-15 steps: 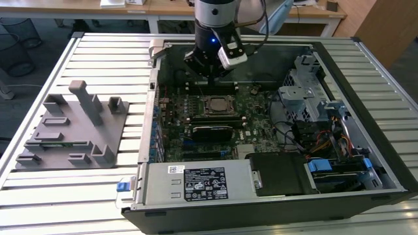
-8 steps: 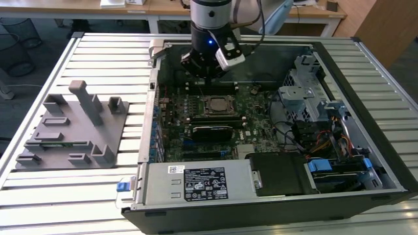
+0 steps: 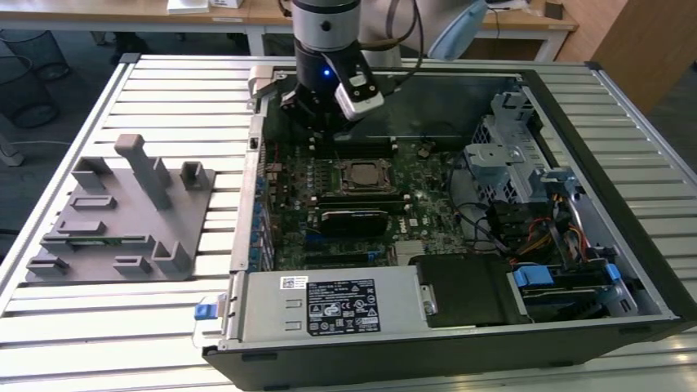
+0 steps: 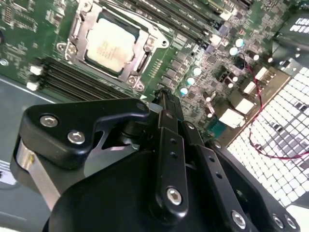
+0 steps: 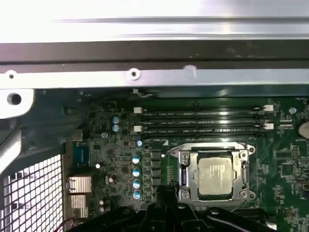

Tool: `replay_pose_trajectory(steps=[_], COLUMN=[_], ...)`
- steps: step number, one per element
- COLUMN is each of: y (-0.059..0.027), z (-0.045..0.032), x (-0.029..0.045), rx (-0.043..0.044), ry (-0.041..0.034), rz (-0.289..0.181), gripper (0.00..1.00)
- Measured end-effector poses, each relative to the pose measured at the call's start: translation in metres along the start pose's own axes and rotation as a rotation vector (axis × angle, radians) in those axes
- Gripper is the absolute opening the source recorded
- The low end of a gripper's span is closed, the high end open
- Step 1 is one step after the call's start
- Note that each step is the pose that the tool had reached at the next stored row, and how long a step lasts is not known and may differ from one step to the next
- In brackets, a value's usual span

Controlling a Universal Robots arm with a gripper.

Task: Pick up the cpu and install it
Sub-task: 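Install the first cpu locking lever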

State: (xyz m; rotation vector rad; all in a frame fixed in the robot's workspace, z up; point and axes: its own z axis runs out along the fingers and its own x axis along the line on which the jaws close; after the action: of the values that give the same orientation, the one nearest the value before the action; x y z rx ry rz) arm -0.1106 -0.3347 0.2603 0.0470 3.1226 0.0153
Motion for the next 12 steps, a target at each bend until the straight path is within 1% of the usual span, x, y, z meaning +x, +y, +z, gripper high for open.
replay_pose_trajectory(steps=[3,8,12], y=[0.0028,0.0142,0.0151], z=[0.0017,0.0046,0.0070], x=[0.0049,0.0077,0.0135], rx=[-0.0001,-0.0002,-0.0001], ry=[-0.0003,-0.0006,-0.0017], rz=[-0.004,-0.006,-0.011], gripper=[0.11,0.11,0.11])
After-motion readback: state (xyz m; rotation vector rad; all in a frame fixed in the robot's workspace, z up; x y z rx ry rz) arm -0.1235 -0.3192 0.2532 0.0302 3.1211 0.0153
